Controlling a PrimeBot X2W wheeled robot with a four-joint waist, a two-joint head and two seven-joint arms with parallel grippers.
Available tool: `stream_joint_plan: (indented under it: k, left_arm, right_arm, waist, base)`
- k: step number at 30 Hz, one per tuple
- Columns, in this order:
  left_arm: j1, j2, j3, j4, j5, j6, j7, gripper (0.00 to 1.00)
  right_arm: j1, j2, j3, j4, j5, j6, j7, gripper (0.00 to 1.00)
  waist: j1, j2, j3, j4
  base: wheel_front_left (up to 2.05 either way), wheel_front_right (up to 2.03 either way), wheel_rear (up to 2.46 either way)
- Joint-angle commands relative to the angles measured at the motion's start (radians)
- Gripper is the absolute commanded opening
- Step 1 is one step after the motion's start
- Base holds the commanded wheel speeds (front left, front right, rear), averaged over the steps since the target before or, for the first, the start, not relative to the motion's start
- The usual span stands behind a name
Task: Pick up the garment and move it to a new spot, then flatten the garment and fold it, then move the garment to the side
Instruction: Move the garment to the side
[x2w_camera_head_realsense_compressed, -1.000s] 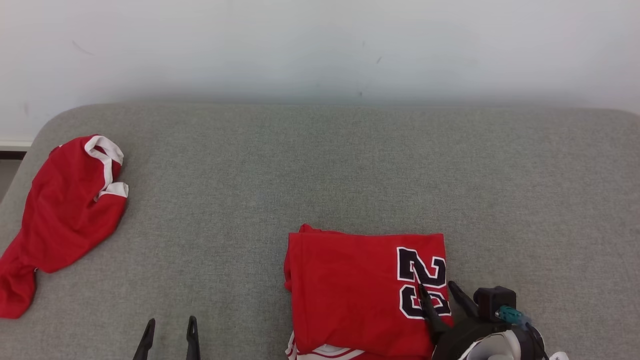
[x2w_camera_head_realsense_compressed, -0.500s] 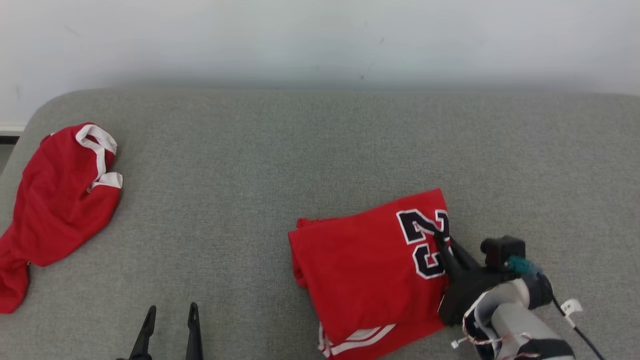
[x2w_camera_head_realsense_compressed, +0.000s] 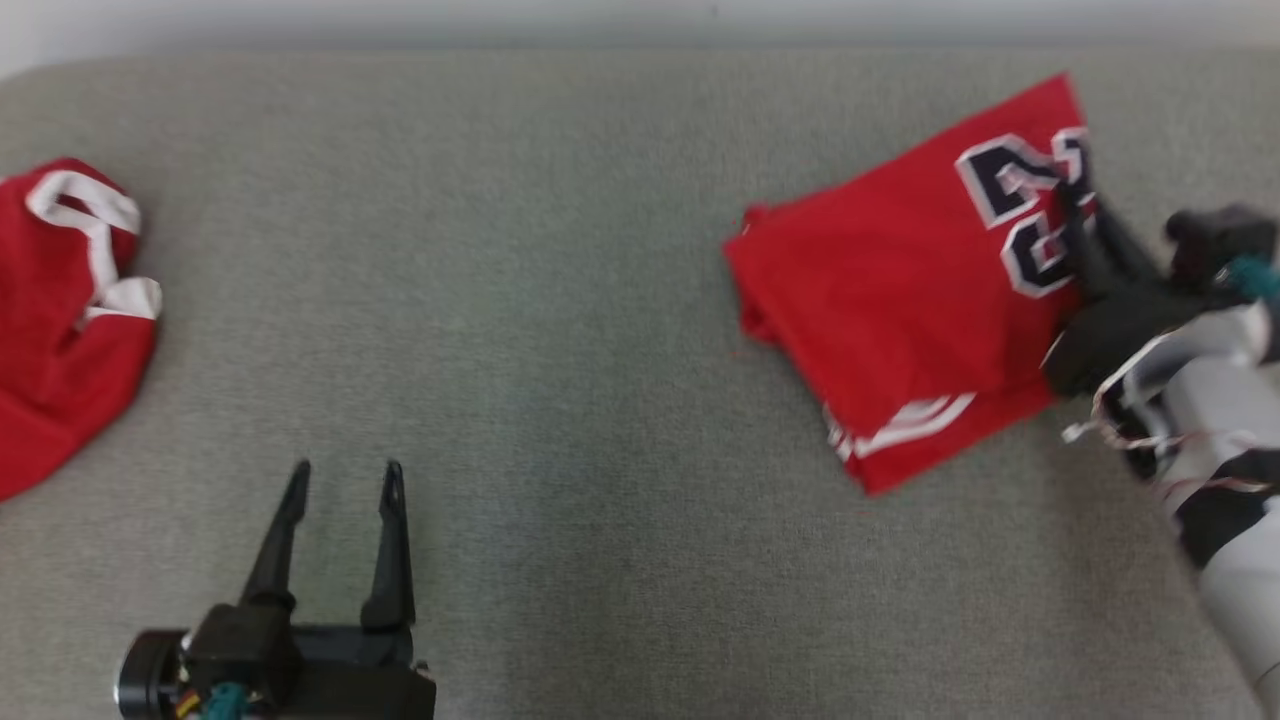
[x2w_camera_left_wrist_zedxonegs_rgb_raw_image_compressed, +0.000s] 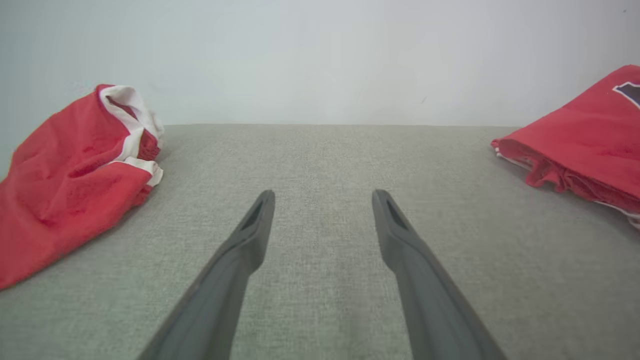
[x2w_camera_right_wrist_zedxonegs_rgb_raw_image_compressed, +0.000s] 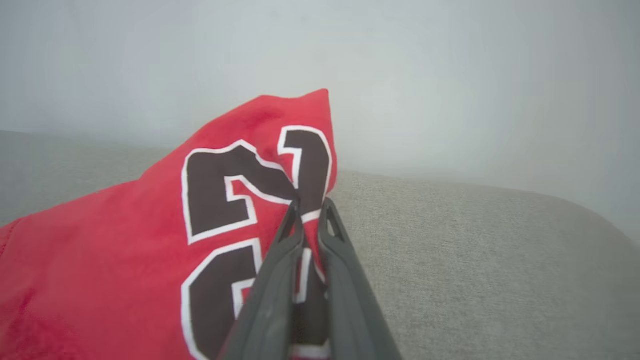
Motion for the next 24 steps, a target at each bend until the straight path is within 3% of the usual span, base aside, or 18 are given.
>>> stream_joint_plan:
  k: [1, 10, 24]
  left_arm:
    - [-0.039, -0.001, 0.013, -0.023, 0.017, -0.014, -0.003, 1.00]
    - [-0.124, 0.048, 0.052, -0.113, 0.069, -0.053, -0.003, 1.00]
    - [-0.169, 0.128, 0.048, -0.253, 0.087, -0.067, -0.003, 1.00]
  right_arm:
    - [-0.044, -0.037, 0.000, -0.008, -0.009, -0.003, 0.000, 0.00]
    - [-0.198, -0.148, 0.018, -0.028, -0.049, -0.003, 0.000, 0.00]
    - [-0.459, -0.260, 0.049, -0.006, -0.136, -0.003, 0.004, 0.00]
  waist:
    - [-0.0001, -0.0001, 0.121, -0.060]
    - [-0.0001, -0.0001, 0.266, -0.185]
    - [-0.0001, -0.0001, 0.411, -0.272]
  base:
    - [0.00, 0.00, 0.00]
    - [0.00, 0.00, 0.00]
    - [0.00, 0.00, 0.00]
